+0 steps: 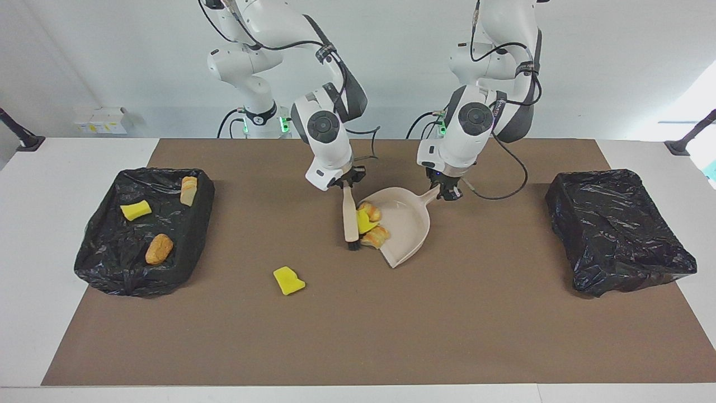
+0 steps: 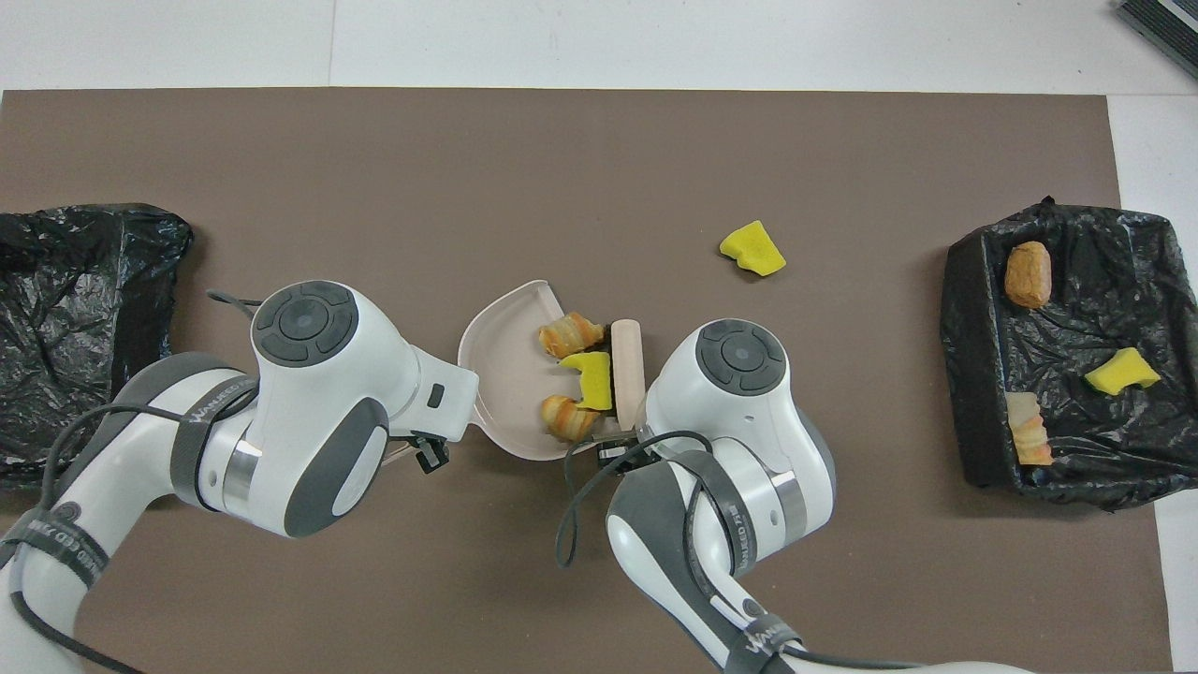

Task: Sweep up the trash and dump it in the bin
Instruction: 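Sweep the bread and sponge pieces into the dustpan with the right gripper's brush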

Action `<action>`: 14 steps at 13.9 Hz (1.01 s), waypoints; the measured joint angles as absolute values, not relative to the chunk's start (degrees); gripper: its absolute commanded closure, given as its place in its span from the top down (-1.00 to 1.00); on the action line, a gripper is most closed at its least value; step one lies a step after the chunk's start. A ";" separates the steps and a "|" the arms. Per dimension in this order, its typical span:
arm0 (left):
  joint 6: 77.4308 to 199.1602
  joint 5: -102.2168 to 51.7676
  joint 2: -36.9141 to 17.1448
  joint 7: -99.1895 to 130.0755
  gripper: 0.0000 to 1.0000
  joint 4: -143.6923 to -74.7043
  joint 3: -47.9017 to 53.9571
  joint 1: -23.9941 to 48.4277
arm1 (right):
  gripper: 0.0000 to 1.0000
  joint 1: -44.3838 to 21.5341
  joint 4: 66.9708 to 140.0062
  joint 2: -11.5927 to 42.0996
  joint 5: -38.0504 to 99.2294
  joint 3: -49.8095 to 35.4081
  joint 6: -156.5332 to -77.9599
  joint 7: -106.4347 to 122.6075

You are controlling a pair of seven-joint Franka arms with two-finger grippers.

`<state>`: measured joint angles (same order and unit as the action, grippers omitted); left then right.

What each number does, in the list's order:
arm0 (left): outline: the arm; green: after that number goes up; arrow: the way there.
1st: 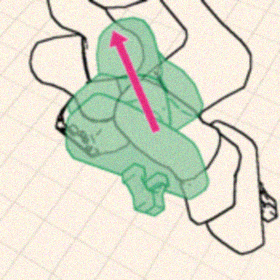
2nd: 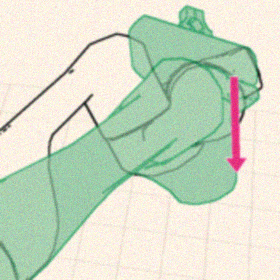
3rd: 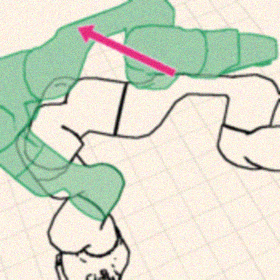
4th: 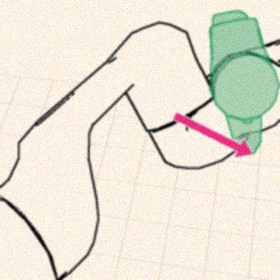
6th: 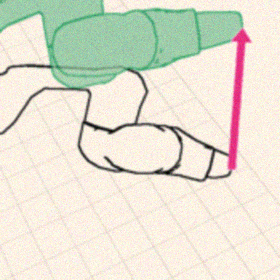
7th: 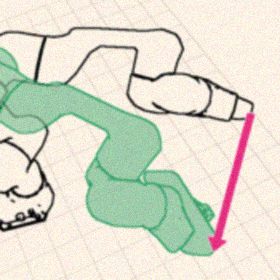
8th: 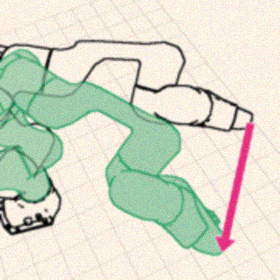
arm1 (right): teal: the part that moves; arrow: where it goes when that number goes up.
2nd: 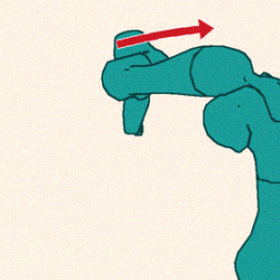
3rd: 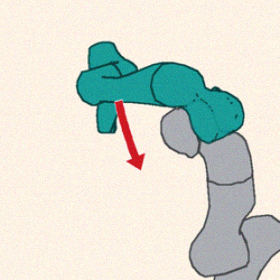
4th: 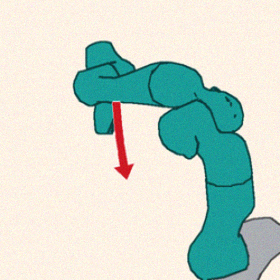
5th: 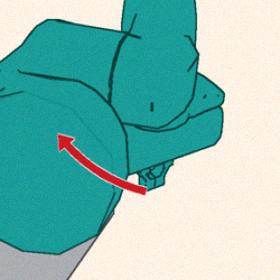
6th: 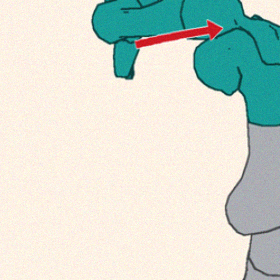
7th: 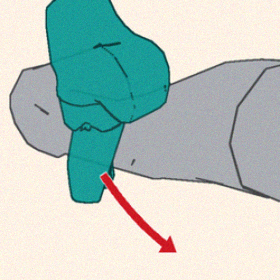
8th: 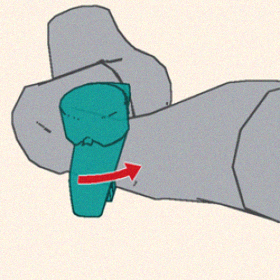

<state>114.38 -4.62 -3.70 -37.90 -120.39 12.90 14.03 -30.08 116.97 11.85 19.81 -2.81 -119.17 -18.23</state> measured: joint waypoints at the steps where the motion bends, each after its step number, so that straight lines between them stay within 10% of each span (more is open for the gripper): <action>1: 114.38 -4.66 -3.64 -37.78 -1.00 -120.44 12.90 14.04 | -1.00 -30.93 116.76 12.29 21.82 -2.83 -120.57 -18.20; 14: 116.00 -6.51 -3.61 -34.62 -1.00 -120.28 12.27 13.97 | -1.00 -24.71 110.44 9.81 2.99 -1.09 -108.11 -18.19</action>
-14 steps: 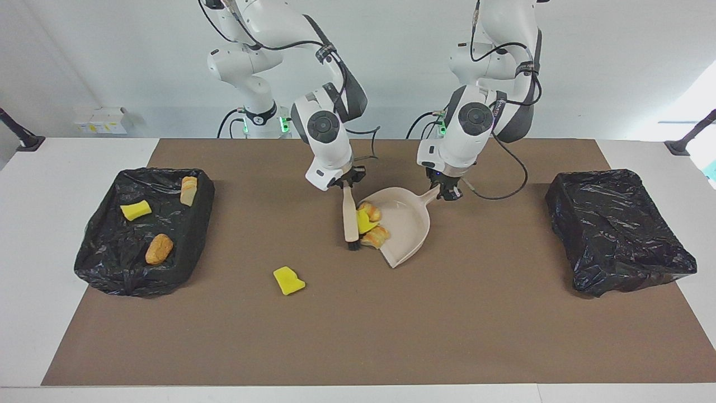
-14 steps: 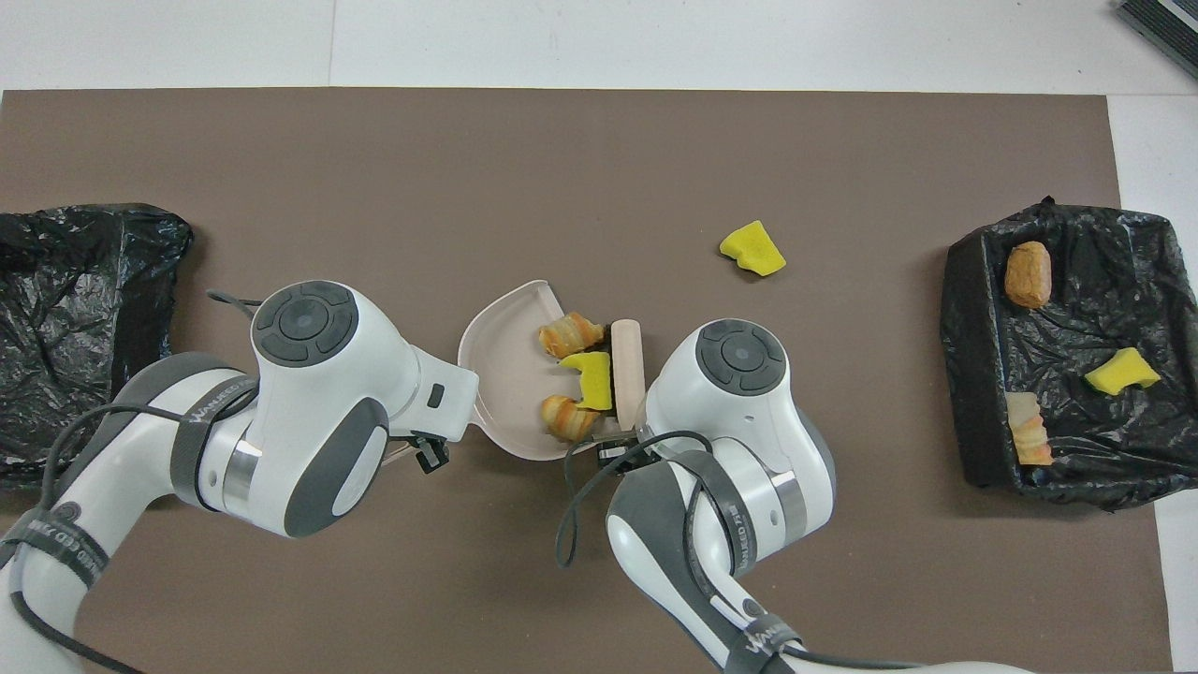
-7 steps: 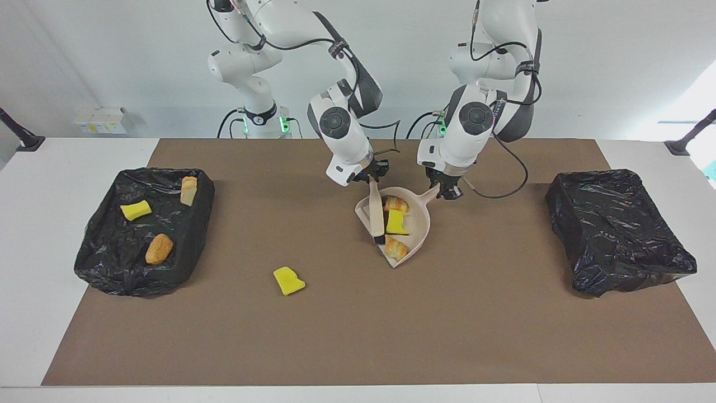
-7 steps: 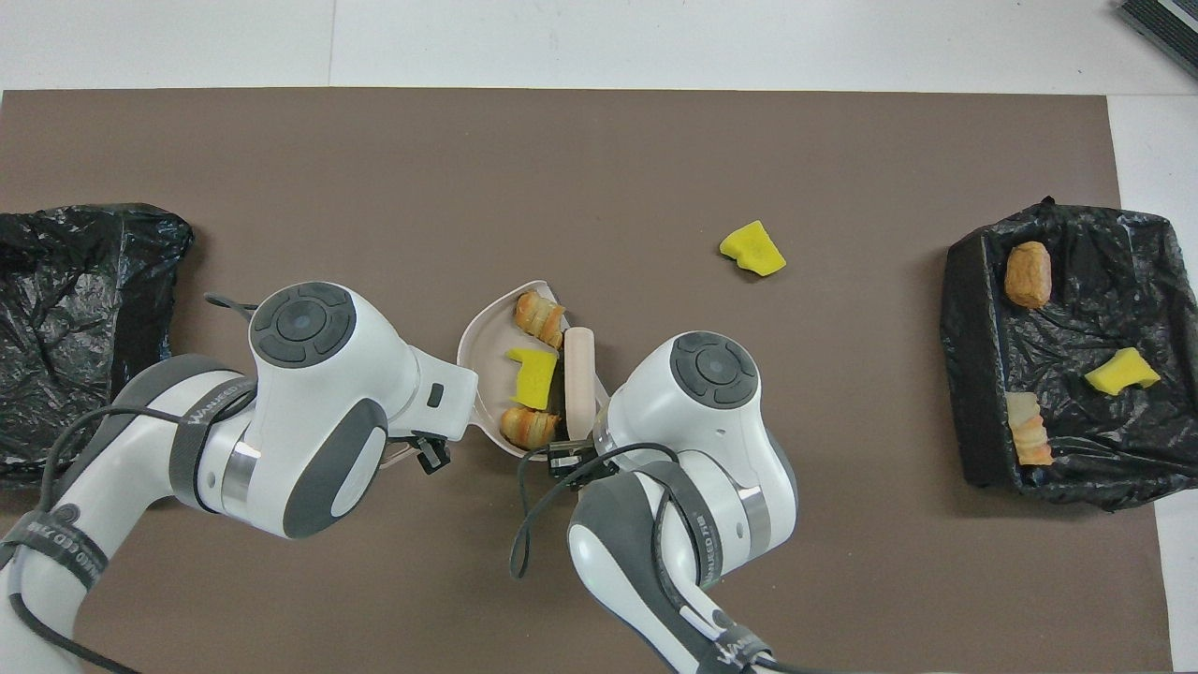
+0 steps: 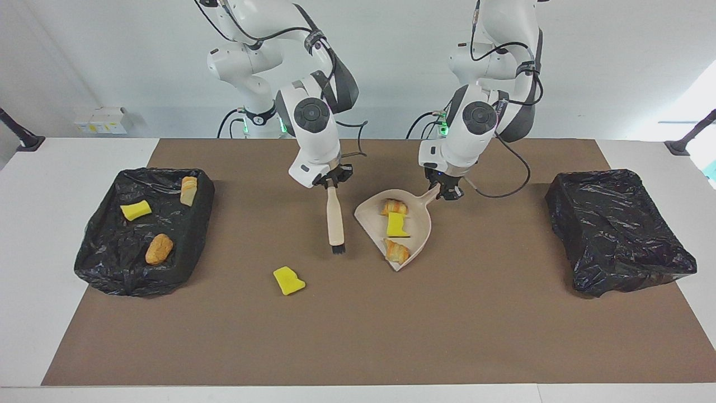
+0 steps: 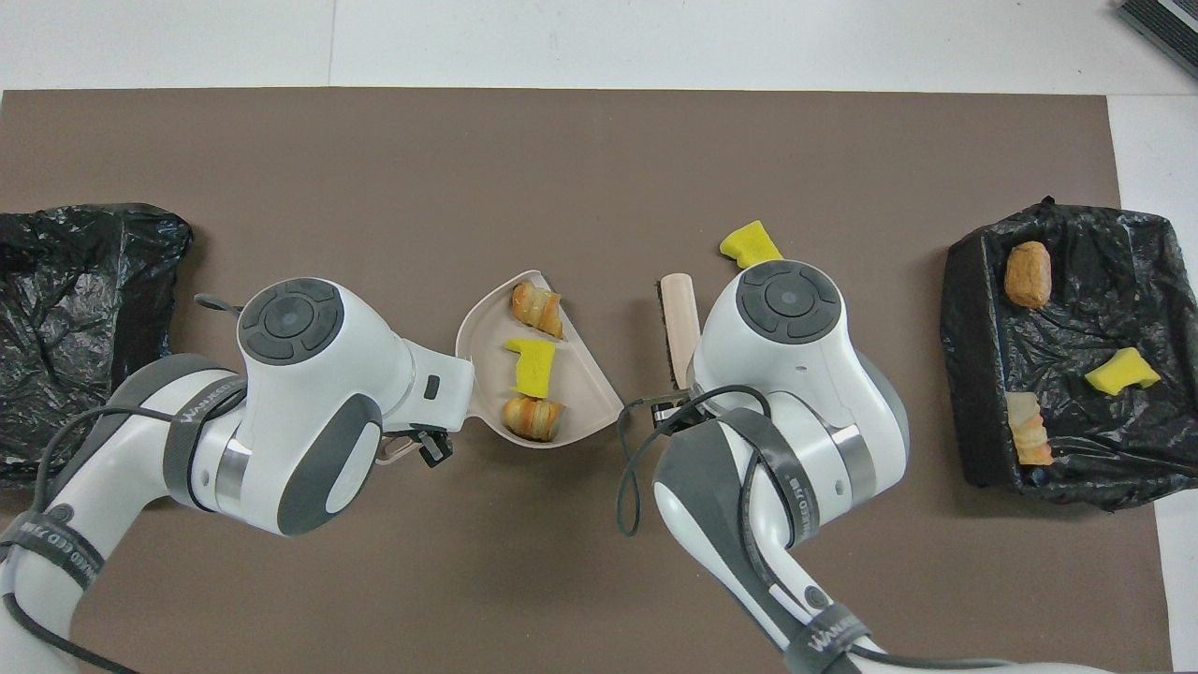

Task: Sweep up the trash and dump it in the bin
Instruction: 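Sweep the bread and sponge pieces into the dustpan with the right gripper's brush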

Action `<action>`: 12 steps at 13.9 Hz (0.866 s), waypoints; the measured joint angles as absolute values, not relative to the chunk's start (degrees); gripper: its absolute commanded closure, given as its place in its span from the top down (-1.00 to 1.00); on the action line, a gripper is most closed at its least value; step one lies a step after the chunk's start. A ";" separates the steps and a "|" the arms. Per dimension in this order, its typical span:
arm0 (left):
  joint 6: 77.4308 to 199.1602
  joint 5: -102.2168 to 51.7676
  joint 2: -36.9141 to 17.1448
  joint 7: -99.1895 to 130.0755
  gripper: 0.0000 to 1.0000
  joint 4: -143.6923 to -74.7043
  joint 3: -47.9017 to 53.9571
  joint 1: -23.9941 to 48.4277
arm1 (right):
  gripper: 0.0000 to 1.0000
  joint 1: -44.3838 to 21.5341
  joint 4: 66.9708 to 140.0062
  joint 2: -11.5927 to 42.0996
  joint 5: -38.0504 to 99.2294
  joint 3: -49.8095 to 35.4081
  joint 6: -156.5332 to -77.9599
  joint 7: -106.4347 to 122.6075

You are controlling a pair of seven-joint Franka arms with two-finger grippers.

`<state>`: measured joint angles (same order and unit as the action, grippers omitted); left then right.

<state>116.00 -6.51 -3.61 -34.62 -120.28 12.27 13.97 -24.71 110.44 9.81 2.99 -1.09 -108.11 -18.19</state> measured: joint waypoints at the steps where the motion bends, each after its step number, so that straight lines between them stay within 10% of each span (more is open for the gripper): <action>1: 116.63 -6.67 -3.63 -34.29 -1.00 -120.29 12.17 13.96 | -1.00 -23.02 110.45 9.96 -0.73 -1.07 -108.11 -18.09; 12: 118.57 -6.85 -3.69 -29.30 -1.00 -120.29 12.44 14.09 | -1.00 -13.00 103.69 21.34 -16.51 -2.40 -113.95 -10.77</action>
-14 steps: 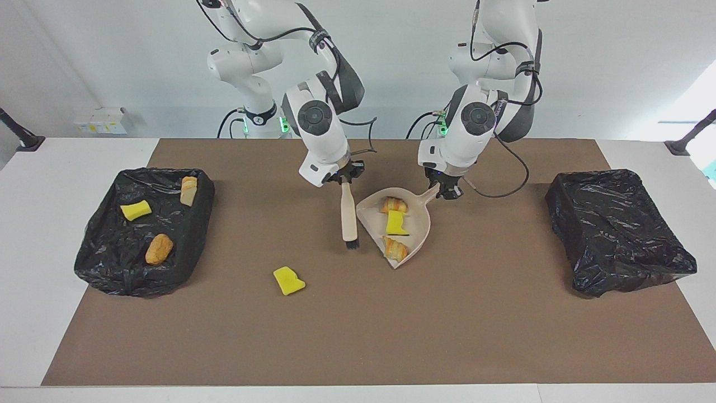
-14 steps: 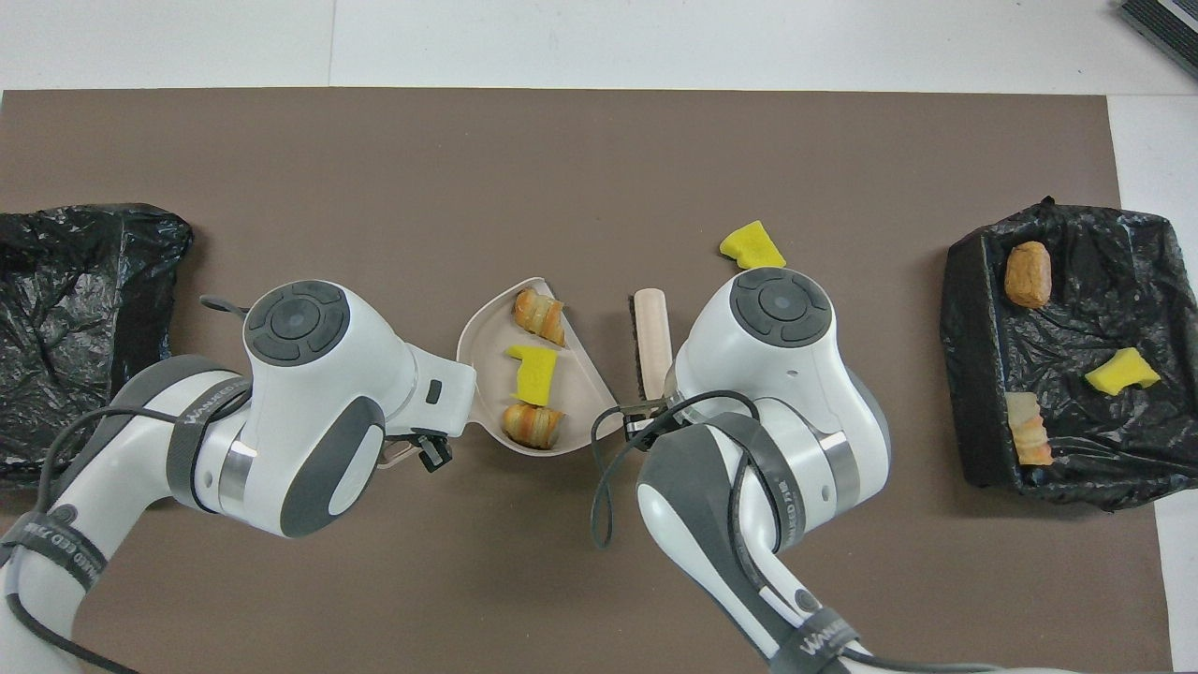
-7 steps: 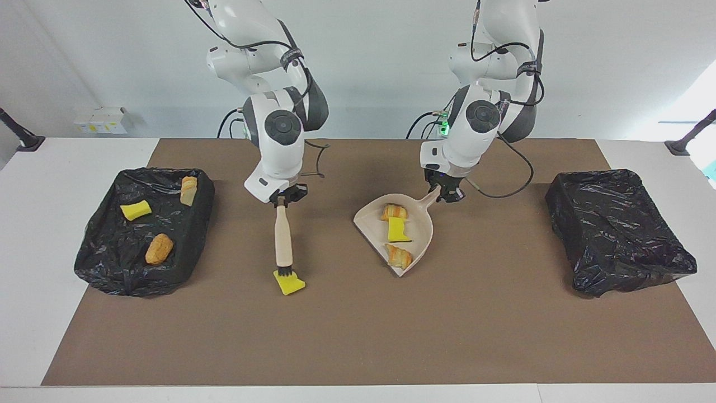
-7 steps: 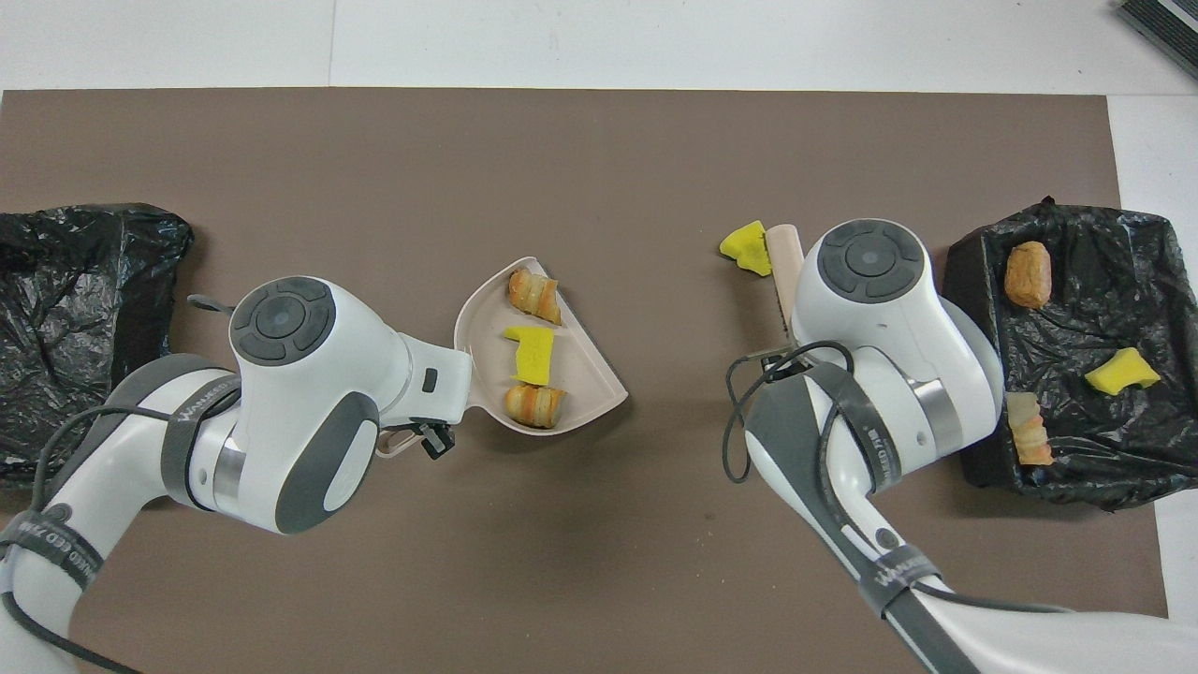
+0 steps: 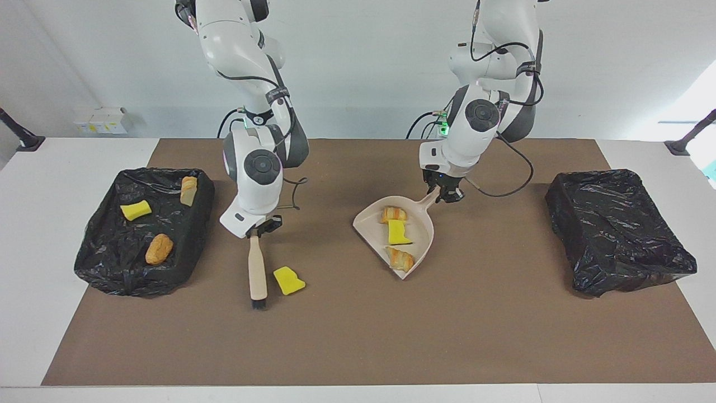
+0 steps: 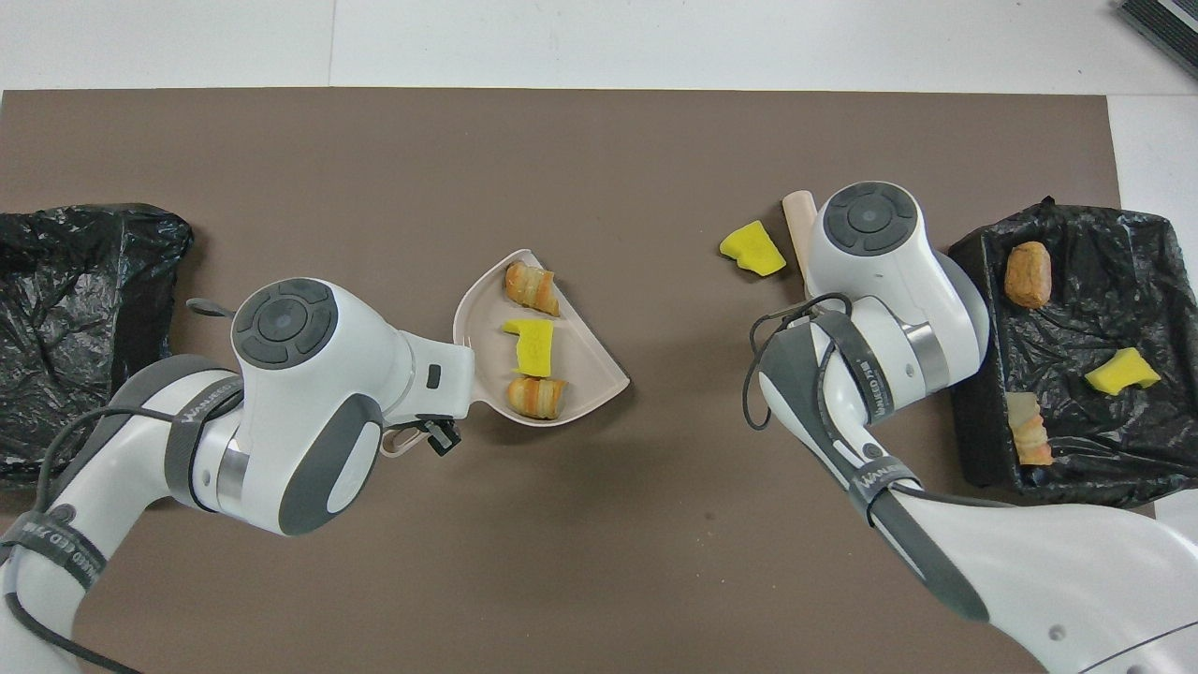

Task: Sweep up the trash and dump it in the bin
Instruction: 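Sweep the bread and sponge pieces into the dustpan with the right gripper's brush, then lift the dustpan with the left gripper while the right gripper withdraws the brush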

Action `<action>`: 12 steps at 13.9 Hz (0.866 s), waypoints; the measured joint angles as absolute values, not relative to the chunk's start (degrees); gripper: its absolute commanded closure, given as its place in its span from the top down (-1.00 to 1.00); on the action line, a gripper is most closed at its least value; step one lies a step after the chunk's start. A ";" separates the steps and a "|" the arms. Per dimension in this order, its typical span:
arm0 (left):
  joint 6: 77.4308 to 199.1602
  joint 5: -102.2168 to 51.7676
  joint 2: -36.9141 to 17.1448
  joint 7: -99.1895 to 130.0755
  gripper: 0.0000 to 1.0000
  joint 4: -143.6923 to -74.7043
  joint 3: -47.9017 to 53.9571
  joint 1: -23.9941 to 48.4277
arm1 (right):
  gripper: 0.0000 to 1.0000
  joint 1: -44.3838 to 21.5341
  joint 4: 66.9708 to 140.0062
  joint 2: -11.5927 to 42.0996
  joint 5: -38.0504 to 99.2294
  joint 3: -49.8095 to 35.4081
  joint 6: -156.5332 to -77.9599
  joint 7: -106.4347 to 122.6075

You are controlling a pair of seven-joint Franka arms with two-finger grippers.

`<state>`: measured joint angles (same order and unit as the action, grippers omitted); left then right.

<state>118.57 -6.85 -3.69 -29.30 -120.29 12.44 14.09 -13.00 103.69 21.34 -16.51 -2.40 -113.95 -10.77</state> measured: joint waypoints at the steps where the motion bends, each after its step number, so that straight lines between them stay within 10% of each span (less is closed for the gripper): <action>1: 118.80 -6.86 -3.70 -28.93 -1.00 -120.29 12.46 14.11 | -1.00 -14.37 103.65 21.54 -16.46 -2.68 -113.95 -10.47; 12: 120.07 -6.88 -3.81 -26.80 -1.00 -120.34 12.11 13.99 | -1.00 -17.56 104.73 20.70 0.74 -11.81 -113.84 2.89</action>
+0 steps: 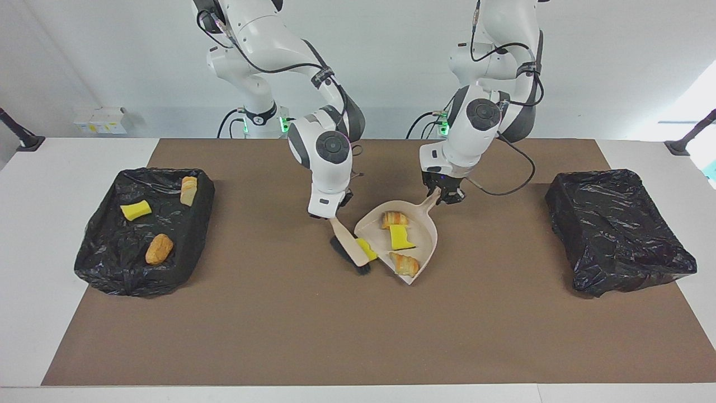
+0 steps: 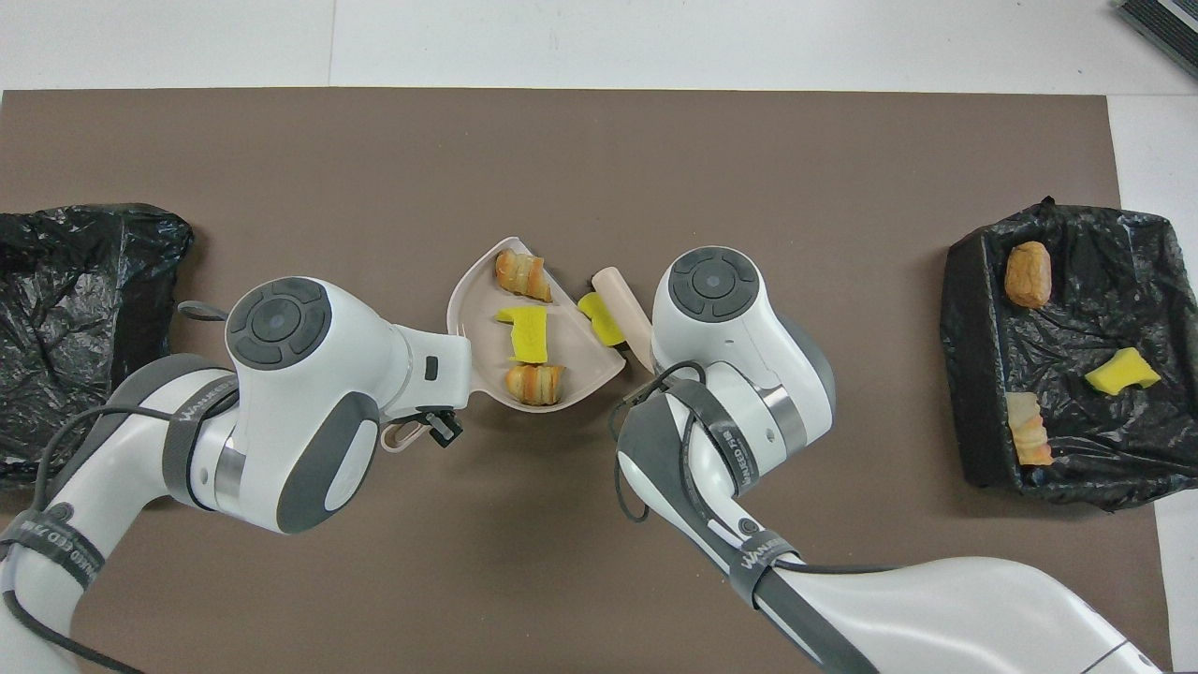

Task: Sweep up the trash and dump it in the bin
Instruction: 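Lift the dustpan with the left gripper while the right gripper withdraws the brush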

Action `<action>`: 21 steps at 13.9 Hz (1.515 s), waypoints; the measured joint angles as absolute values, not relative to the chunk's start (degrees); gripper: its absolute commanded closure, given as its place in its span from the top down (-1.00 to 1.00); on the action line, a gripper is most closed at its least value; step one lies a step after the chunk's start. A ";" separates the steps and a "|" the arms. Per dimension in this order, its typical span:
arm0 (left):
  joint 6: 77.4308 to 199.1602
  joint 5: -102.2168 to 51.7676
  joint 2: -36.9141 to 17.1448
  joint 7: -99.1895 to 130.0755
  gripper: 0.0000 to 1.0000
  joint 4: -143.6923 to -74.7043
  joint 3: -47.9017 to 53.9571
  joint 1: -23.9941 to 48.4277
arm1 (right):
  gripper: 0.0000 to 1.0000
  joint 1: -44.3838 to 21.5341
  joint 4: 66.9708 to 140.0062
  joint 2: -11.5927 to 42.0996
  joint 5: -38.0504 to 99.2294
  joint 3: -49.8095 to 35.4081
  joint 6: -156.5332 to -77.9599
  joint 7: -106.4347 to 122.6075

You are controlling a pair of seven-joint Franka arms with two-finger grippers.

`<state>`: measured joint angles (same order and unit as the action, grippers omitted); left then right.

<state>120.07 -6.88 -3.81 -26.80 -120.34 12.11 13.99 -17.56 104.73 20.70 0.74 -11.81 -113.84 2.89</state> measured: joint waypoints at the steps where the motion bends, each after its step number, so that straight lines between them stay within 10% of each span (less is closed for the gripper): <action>1: 119.98 -6.88 -3.81 -26.71 -1.00 -120.43 12.11 13.99 | -1.00 -17.49 104.96 20.46 3.74 -11.85 -113.64 5.44; 21: 124.24 -12.35 -5.00 -14.91 -1.00 -119.52 11.51 11.99 | -1.00 -13.44 105.08 7.02 20.79 -14.64 -92.47 -4.16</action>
<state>124.24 -12.35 -5.00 -14.91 -119.52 11.51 11.99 -13.44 105.08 7.02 20.79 -14.64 -92.47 -4.16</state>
